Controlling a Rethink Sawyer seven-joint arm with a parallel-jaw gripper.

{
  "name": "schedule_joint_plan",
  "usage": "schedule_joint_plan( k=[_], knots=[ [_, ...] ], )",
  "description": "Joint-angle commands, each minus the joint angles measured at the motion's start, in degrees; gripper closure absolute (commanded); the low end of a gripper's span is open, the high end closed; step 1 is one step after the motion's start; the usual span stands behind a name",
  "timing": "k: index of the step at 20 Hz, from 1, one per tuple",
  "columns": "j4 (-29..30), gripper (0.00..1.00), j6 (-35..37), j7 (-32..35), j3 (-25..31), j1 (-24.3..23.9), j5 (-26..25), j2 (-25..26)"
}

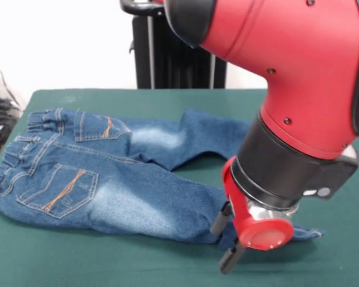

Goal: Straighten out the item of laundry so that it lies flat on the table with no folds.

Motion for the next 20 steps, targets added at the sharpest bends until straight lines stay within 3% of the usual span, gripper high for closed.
schedule_joint_plan(
  k=[1, 5, 13, 17, 20],
  knots=[
    [7.50, 0.00, -6.03, 14.37, 5.37, 2.82, 1.18, -2.63],
    [14.90, 0.00, -9.39, 11.10, 8.56, 4.95, 0.54, -6.08],
    [35.42, 0.00, -16.98, -0.44, 15.43, 7.49, -1.26, -18.62],
    [40.51, 0.00, -20.63, -3.43, 17.84, 7.32, -2.27, -21.59],
    [41.02, 0.00, -23.33, -2.94, 18.69, 6.77, -3.19, -21.06]
  ],
)
